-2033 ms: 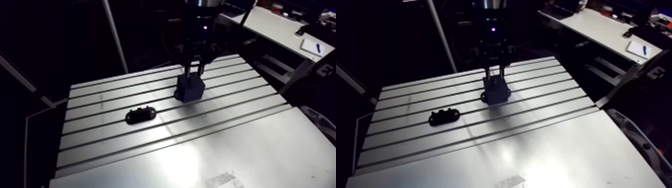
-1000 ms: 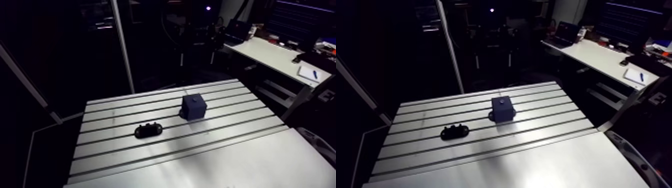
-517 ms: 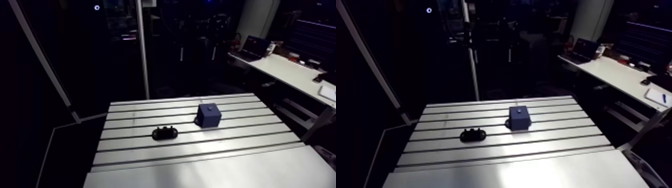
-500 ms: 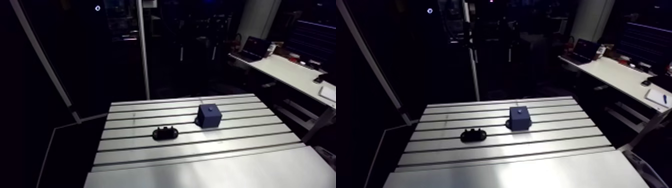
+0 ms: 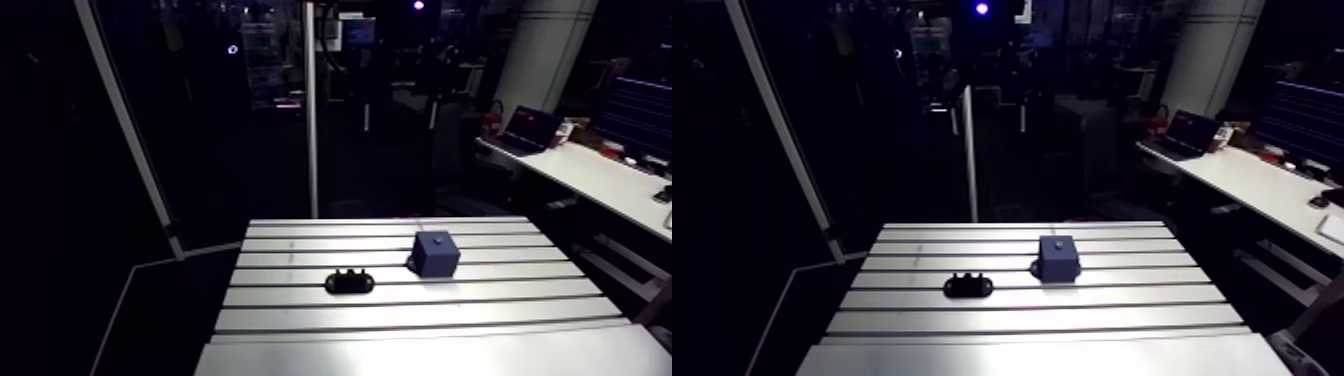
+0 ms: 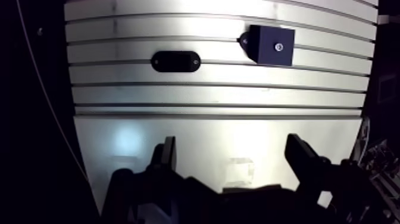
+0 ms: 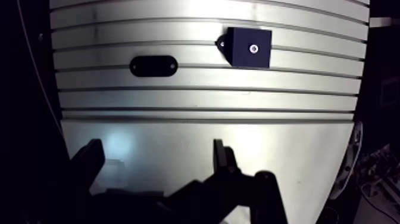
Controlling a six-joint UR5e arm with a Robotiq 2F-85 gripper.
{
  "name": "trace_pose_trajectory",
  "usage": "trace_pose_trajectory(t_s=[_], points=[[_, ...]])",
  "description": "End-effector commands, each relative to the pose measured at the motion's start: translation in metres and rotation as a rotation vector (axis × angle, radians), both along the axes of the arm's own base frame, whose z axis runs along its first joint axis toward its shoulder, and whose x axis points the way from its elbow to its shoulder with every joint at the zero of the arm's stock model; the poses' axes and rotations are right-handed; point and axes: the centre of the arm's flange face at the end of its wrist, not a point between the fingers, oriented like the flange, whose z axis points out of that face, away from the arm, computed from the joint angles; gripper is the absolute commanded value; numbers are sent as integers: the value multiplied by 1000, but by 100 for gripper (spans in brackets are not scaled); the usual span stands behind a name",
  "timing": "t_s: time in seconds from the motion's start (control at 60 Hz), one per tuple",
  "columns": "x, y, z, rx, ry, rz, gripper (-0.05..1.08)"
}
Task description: Pick up the M10 bolt and insert it into the hole until fully seated.
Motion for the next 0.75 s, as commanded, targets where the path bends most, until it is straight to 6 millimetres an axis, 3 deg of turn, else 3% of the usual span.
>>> trace_pose_trajectory(t_s=[0.017,0.75], points=[[10,-3,2,1,-1,7,1],[15,-2,7,-4,4,7,1]])
